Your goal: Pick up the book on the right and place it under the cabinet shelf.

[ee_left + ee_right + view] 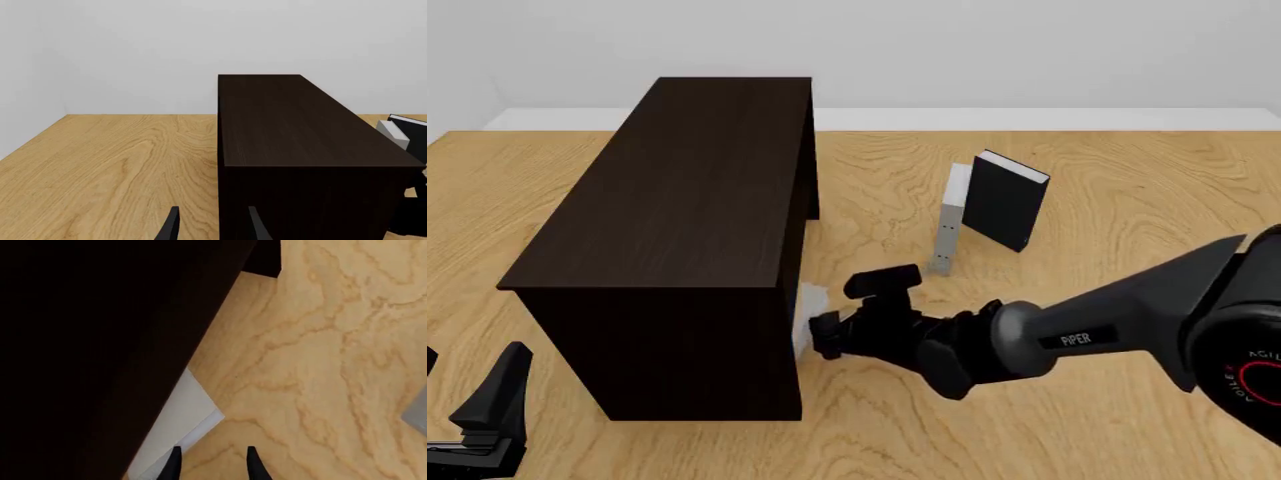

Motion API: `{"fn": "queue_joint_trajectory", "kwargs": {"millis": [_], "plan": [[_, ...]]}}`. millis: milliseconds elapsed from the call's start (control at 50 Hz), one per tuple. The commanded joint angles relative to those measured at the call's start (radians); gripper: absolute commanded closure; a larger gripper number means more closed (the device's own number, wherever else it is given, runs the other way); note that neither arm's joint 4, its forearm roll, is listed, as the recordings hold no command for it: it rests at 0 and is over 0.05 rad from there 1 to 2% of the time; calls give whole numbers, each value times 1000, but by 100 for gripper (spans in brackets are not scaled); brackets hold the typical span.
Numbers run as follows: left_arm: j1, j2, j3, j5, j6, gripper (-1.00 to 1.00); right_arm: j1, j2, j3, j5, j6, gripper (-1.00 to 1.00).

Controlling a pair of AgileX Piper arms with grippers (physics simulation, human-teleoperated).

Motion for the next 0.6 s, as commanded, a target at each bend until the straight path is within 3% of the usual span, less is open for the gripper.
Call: {"fn": "queue_joint_trajectory", "kwargs": {"millis": [20, 260, 600], "plan": [[0, 0, 0, 0, 0, -100, -12, 10, -1, -21, 28, -100], [0, 0, 0, 0, 0, -100, -108, -99, 94, -33, -51, -100], [0, 0, 0, 0, 0, -100, -146, -264, 189, -33, -91, -100]]}}
